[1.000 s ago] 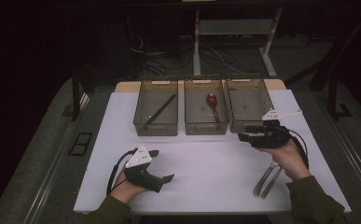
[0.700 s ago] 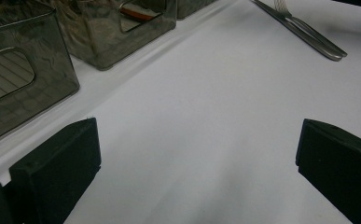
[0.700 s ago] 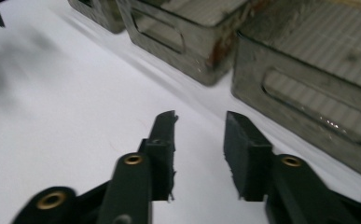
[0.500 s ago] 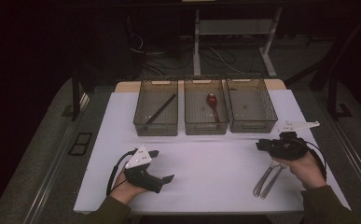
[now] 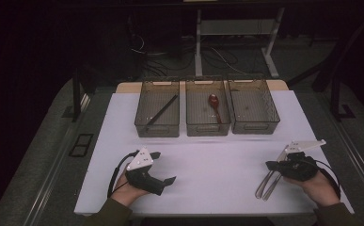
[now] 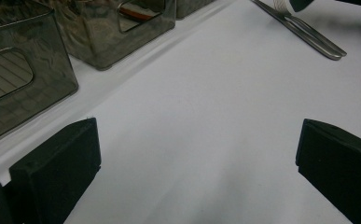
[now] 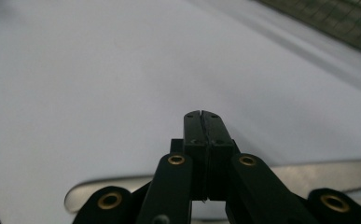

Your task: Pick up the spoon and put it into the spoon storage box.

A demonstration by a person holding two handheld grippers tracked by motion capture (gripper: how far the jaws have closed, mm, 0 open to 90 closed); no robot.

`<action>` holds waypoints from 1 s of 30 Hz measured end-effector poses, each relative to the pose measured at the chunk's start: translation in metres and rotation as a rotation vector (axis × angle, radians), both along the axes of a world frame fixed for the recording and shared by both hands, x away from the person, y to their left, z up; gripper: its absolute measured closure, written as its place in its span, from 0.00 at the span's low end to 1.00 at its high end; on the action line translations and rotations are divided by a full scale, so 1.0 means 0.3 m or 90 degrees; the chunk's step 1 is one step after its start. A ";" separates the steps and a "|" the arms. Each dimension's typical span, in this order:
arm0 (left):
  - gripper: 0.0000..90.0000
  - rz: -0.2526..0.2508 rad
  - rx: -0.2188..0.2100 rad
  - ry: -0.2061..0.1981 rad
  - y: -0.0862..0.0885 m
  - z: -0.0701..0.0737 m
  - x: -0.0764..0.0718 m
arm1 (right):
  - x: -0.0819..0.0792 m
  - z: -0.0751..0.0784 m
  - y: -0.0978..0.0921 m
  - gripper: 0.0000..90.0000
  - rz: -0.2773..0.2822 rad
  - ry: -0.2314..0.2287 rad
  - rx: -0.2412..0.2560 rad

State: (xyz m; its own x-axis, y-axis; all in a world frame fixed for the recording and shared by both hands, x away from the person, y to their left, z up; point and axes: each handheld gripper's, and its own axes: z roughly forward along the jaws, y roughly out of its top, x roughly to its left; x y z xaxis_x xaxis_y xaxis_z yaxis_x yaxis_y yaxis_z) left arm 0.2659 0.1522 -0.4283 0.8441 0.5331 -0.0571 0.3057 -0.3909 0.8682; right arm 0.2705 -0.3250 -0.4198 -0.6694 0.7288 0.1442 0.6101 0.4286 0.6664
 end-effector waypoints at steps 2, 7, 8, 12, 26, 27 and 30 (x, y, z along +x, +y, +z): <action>0.00 0.000 -0.001 0.000 -0.001 0.000 0.000 | -0.018 -0.007 -0.001 1.00 0.002 0.008 -0.003; 0.00 0.000 0.002 0.001 -0.005 0.000 -0.003 | -0.052 -0.024 0.002 1.00 0.024 0.015 -0.014; 0.00 0.000 0.003 0.001 -0.005 0.000 -0.003 | -0.059 -0.027 0.003 1.00 0.027 0.016 -0.015; 0.00 0.000 0.002 0.001 -0.005 -0.001 -0.002 | -0.078 -0.039 0.009 1.00 0.039 0.024 -0.025; 0.00 0.000 0.005 0.002 -0.010 -0.002 -0.004 | -0.085 -0.067 0.033 1.00 0.052 0.024 -0.043; 0.00 0.000 0.005 0.001 -0.010 -0.001 -0.005 | -0.083 -0.068 0.036 1.00 0.052 0.024 -0.042; 0.00 0.000 0.006 0.000 -0.011 -0.001 -0.005 | -0.075 -0.069 0.042 1.00 0.053 0.019 -0.043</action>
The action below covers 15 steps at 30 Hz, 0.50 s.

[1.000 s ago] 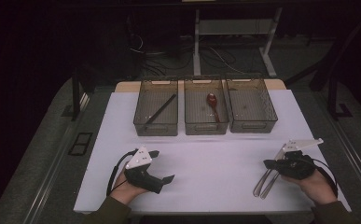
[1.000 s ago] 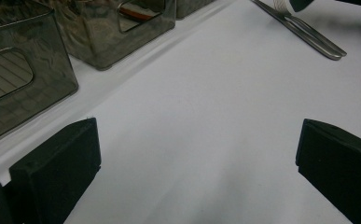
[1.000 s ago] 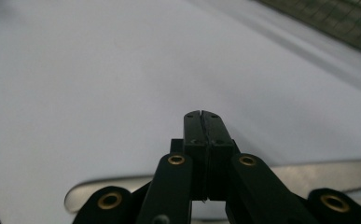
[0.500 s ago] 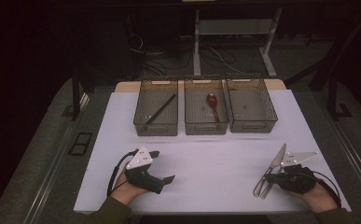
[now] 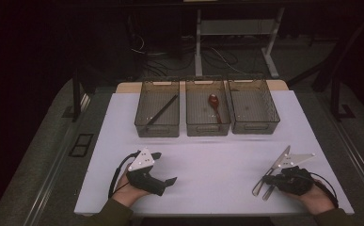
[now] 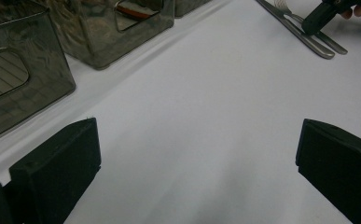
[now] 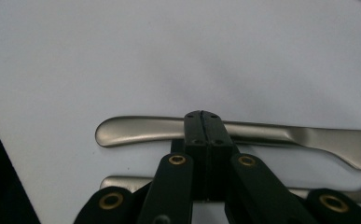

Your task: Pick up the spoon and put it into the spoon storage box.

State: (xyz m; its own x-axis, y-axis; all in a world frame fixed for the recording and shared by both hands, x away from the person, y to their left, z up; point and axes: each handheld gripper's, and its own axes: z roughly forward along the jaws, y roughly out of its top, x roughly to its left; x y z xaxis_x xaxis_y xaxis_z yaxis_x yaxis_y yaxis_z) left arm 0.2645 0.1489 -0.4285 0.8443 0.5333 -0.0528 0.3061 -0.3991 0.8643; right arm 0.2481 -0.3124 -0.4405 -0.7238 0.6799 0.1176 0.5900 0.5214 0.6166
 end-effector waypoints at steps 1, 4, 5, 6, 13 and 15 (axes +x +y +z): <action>0.00 0.000 0.000 0.000 0.000 0.000 0.000 | 0.003 0.000 0.004 1.00 -0.002 0.002 0.003; 0.00 0.000 0.000 0.000 0.000 0.000 0.000 | 0.019 0.000 0.017 1.00 -0.004 -0.002 -0.002; 0.00 0.001 0.000 0.000 0.001 0.000 0.000 | 0.024 0.000 0.023 1.00 -0.004 -0.004 -0.003; 0.00 0.001 -0.001 0.000 0.001 0.000 0.001 | 0.030 -0.001 0.027 1.00 -0.001 -0.007 -0.003; 0.00 0.002 -0.001 0.000 0.000 0.000 0.001 | 0.069 -0.003 0.054 1.00 0.002 -0.014 -0.003; 0.00 0.004 -0.002 0.001 0.000 -0.001 0.002 | 0.077 -0.004 0.061 1.00 0.000 -0.012 0.001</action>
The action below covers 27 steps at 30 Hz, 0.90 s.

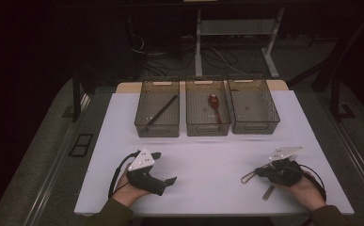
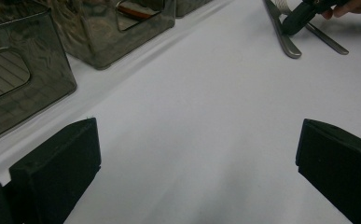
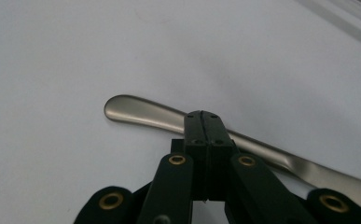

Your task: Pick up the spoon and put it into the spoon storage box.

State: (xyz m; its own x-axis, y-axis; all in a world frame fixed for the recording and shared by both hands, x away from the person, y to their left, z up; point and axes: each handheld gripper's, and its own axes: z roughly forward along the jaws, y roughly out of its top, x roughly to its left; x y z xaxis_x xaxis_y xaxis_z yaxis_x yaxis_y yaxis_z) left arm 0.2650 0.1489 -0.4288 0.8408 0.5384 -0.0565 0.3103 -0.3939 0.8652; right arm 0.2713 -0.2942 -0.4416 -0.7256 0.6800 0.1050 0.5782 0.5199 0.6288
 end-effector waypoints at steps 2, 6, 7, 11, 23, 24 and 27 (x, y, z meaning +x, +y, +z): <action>0.00 0.000 0.000 0.000 0.000 0.000 0.000 | 0.013 -0.001 0.006 1.00 0.002 -0.001 0.003; 0.00 -0.001 0.000 -0.001 0.001 0.000 0.001 | 0.038 -0.003 0.018 1.00 0.002 -0.002 0.005; 0.00 -0.001 0.000 -0.001 0.001 0.000 0.001 | 0.044 -0.003 0.020 1.00 0.002 -0.004 0.007; 0.00 0.000 -0.001 -0.001 0.002 0.000 0.001 | 0.068 -0.005 0.031 1.00 0.000 -0.005 0.011; 0.00 0.001 -0.004 -0.001 0.005 0.001 0.001 | 0.132 0.003 0.060 1.00 -0.009 -0.021 0.020; 0.00 0.002 -0.006 -0.003 0.005 0.001 0.001 | 0.130 0.005 0.062 1.00 -0.009 -0.019 0.018; 0.00 0.001 -0.005 -0.002 0.006 0.001 0.002 | 0.122 0.008 0.064 1.00 -0.003 -0.016 0.025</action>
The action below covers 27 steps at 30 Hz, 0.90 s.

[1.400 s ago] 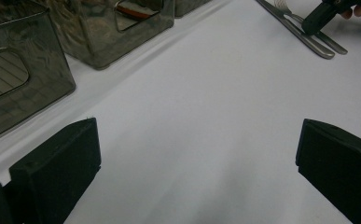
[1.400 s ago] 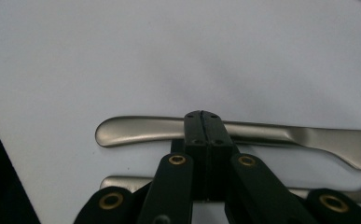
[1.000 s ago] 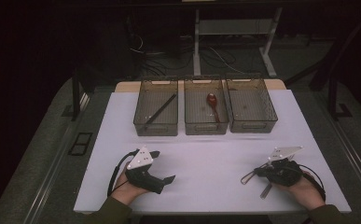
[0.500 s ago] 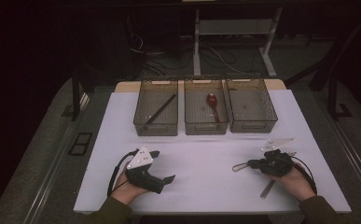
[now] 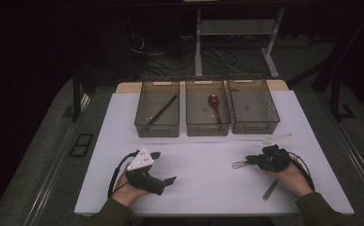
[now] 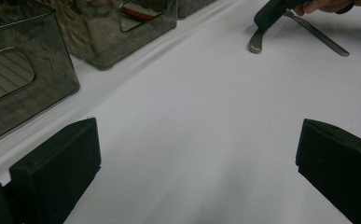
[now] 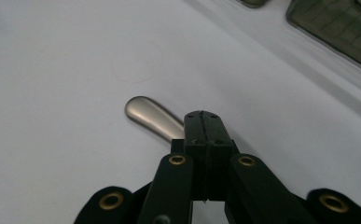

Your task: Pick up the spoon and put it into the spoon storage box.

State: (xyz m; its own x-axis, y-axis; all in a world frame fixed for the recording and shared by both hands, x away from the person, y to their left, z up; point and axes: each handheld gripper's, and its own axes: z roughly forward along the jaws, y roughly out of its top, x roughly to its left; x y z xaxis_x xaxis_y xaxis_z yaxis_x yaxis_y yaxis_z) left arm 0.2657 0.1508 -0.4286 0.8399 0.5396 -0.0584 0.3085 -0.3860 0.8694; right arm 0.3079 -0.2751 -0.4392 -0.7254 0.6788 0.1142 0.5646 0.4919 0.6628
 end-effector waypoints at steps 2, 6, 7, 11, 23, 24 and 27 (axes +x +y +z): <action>0.00 0.000 0.000 -0.002 -0.001 0.001 -0.001 | -0.008 0.001 0.006 1.00 0.009 0.006 0.002; 0.00 -0.001 0.001 -0.002 -0.002 0.001 -0.002 | -0.014 -0.013 0.027 1.00 0.030 0.009 -0.015; 0.00 -0.001 0.002 -0.002 -0.002 0.001 -0.002 | -0.014 -0.013 0.031 1.00 0.030 0.006 -0.017; 0.00 0.000 0.002 -0.001 -0.002 0.001 -0.002 | -0.004 -0.015 0.034 1.00 0.023 0.002 -0.015; 0.00 0.000 0.001 0.000 0.000 0.000 0.000 | 0.032 0.004 0.026 0.97 0.025 0.001 -0.008; 0.00 0.001 0.000 0.000 0.001 -0.001 0.000 | 0.034 0.020 0.019 0.93 0.031 0.009 -0.005; 0.00 0.003 0.000 0.000 0.002 0.000 0.001 | 0.041 0.053 0.003 0.86 0.040 0.010 -0.020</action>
State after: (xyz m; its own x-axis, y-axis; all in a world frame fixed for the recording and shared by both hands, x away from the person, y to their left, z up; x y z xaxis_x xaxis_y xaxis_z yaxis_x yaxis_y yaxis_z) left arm 0.2659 0.1514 -0.4286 0.8371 0.5439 -0.0591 0.3108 -0.3839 0.8695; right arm 0.3201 -0.2744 -0.4231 -0.7653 0.6350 0.1052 0.5417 0.5473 0.6380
